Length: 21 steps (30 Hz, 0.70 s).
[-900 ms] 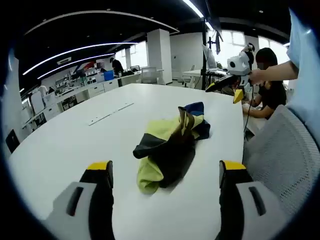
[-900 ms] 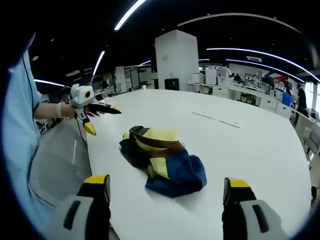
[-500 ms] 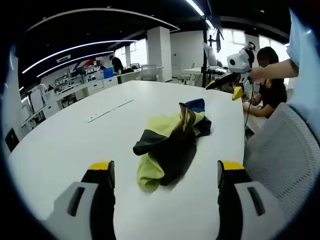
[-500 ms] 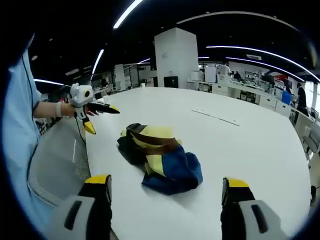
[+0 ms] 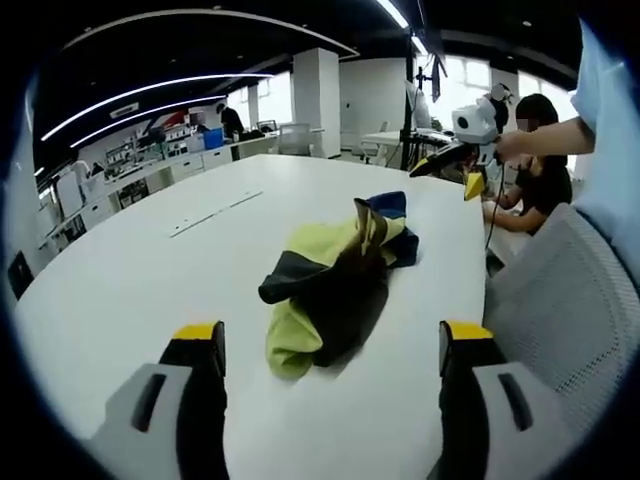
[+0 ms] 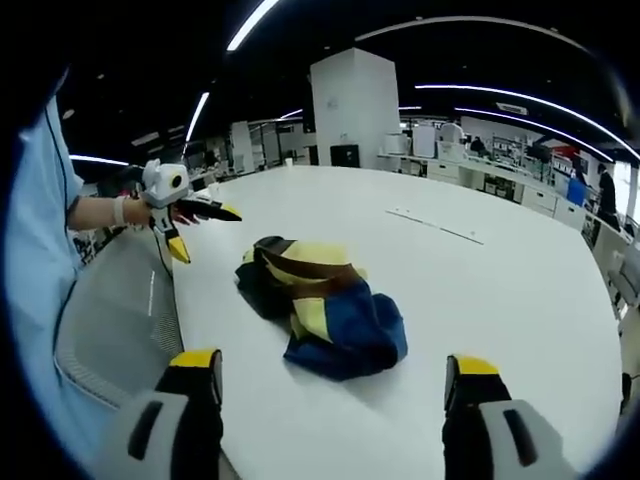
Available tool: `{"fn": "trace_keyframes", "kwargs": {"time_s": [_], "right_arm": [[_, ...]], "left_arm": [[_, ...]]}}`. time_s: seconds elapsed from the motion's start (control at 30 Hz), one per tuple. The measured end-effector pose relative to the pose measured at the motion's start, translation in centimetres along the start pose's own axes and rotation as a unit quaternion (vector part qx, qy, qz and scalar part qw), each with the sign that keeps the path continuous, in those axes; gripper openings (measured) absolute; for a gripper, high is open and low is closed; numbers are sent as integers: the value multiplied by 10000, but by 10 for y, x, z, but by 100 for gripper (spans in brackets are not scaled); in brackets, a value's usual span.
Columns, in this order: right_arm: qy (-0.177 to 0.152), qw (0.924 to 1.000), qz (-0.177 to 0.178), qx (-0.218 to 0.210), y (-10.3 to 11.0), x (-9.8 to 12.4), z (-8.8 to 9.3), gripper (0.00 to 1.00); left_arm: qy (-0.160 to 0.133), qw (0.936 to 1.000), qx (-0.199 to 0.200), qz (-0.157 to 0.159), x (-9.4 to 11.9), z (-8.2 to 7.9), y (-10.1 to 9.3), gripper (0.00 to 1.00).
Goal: Fold the garment on the visible template until the final outline fits inside the template.
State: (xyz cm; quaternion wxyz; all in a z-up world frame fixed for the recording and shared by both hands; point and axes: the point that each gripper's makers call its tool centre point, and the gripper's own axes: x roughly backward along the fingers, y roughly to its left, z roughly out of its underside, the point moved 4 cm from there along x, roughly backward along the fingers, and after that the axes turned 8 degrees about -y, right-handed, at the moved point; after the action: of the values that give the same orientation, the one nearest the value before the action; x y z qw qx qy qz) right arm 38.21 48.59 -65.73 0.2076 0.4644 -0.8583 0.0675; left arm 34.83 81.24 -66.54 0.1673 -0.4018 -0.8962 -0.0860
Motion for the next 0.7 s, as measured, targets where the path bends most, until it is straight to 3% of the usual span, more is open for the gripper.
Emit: {"fn": "trace_keyframes", "kwargs": {"time_s": [0.2,0.33,0.6,0.7], "right_arm": [[83,10000,-23,16,-1,0,2,97],[149,9999,-40,21,0,-1,5,98],[204,9997,-41,162,-1,-5,2,93],[161,9996,9,229,-5,-6,-2,86]], "left_arm": [[78,9999,101,-19,1,4,1,95],[109,9999,106,-40,2,6,2,95],[313,9994,-118,75,-2,14,-2,88],[308,9994,-166,83,-5,12,0,78]]}}
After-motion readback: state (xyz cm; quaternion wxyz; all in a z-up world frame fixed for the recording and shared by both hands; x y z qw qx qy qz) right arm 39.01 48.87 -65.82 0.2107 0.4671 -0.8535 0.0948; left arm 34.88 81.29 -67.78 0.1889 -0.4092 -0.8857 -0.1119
